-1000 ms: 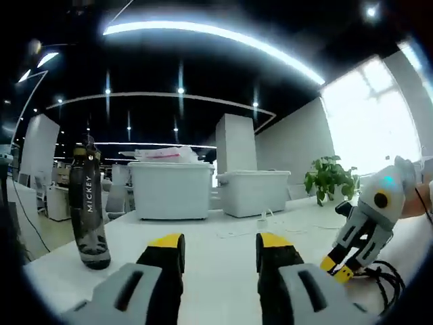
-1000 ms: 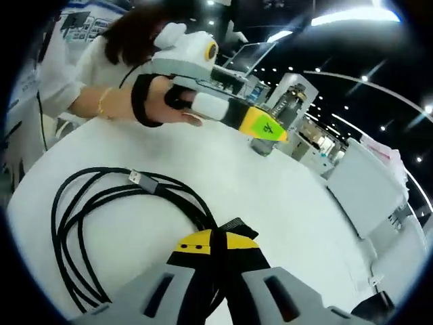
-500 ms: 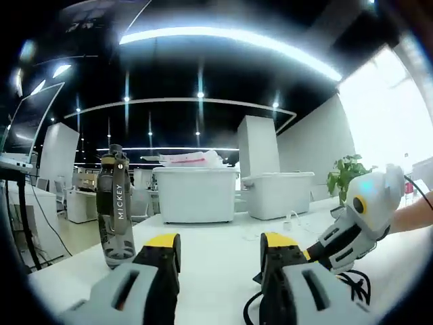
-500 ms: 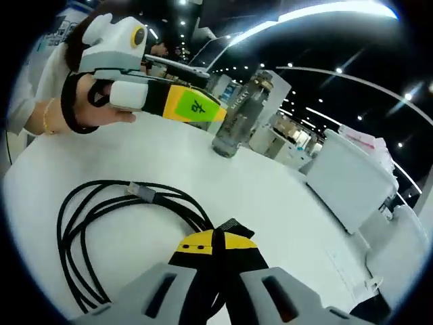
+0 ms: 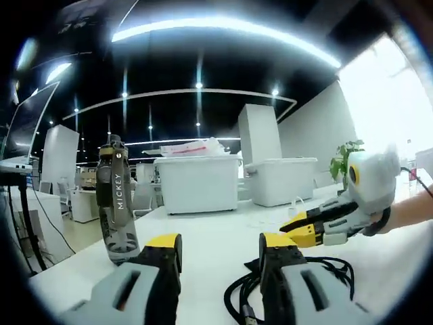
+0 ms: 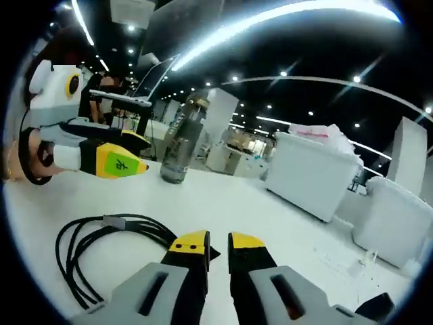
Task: Coil the Type-C to USB data cable on the desktop and secure it with Velcro straps.
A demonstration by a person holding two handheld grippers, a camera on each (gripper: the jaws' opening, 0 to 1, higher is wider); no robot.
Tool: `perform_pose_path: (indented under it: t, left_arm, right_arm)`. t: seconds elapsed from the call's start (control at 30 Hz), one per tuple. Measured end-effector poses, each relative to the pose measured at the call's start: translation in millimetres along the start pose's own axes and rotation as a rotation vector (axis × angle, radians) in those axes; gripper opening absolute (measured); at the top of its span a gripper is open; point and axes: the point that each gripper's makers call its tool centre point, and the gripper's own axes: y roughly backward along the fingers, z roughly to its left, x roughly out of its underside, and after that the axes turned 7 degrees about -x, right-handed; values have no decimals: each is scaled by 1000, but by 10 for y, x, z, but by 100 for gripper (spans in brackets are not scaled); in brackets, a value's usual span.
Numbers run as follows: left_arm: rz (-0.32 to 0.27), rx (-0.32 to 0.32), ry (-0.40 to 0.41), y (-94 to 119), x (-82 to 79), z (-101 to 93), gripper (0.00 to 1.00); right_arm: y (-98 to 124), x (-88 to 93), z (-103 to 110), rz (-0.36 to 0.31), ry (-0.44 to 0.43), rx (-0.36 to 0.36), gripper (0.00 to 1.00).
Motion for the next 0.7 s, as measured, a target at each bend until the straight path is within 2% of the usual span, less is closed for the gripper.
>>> perform_pose_path:
  t: [0.17,0.2,0.23,0.33,0.37,0.4,0.43,0.5,0.57,0.63,0.7]
  left_arm:
    - [7,-5,-25,-5,43,-6,46]
    - [8,-5,-25,-9,49,-6,46]
    - [15,0,-23,-27,81,-14,46]
    - [31,5,-16,-83,156,-37,41]
    - [42,14,-9,-105,191,-60,42]
    - [44,16,-9,-120,203,-76,42]
    - [43,18,-14,-122,207,-106,42]
    - [46,24,-20,-121,151,-182,42]
    - [16,49,29,-144,13,-309,44]
    - [11,76,67,-174,-71,-429,49]
    - [-6,88,73,-214,-168,-539,53]
  right_arm:
    - [543,24,-342,-63,-162,108,18]
    - [625,39,-385,-66,-171,122,20]
    - [800,79,-478,-67,-165,153,21]
    - [1214,185,-727,-54,-132,267,21]
    - [1391,239,-820,-56,-159,312,21]
    - [1434,253,-839,-58,-169,321,21]
    - [1602,295,-906,-76,-222,352,21]
    - [1840,356,-996,-77,-242,395,23]
    - [2066,381,-1119,-77,-200,463,28]
    - [2270,384,-1244,-80,-165,540,30]
    - [2434,381,-1330,-110,-199,599,31]
